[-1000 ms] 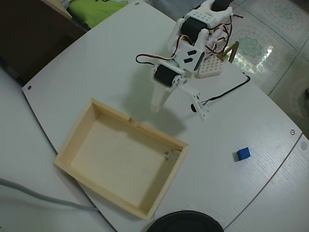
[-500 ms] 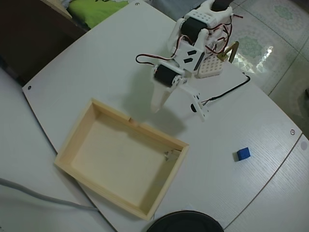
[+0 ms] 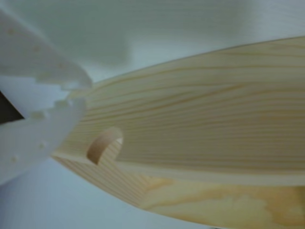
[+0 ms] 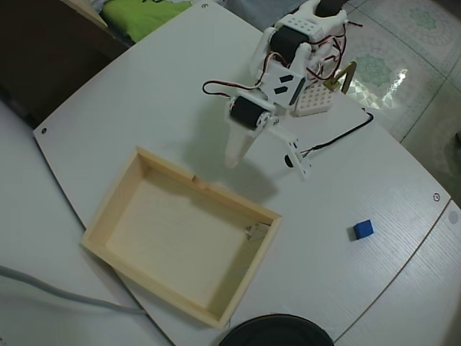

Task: Pick up the small blue cube and put it into the box

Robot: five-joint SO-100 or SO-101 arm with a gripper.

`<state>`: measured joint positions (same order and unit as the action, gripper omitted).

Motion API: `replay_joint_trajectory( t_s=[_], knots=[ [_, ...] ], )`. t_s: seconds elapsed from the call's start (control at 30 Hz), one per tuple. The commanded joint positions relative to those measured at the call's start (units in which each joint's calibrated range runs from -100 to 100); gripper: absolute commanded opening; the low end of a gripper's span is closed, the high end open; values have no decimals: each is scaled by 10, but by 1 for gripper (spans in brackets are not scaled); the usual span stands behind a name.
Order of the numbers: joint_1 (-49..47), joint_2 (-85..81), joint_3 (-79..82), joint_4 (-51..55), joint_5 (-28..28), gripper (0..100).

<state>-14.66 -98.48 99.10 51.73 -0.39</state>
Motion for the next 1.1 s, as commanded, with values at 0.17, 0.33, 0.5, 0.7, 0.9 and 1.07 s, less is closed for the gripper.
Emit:
replay_joint_trajectory(
  t_s=[0.17,0.33,0.5,0.7,0.9,1.07],
  knots=[
    [-3,-8,8,2,2,1],
    [-3,-8,8,2,2,1],
    [-3,-8,8,2,-1,1],
    [-3,-8,8,2,1,1],
    [-4,-8,8,2,2,1],
    [-5,-8,8,2,3,1]
  ],
)
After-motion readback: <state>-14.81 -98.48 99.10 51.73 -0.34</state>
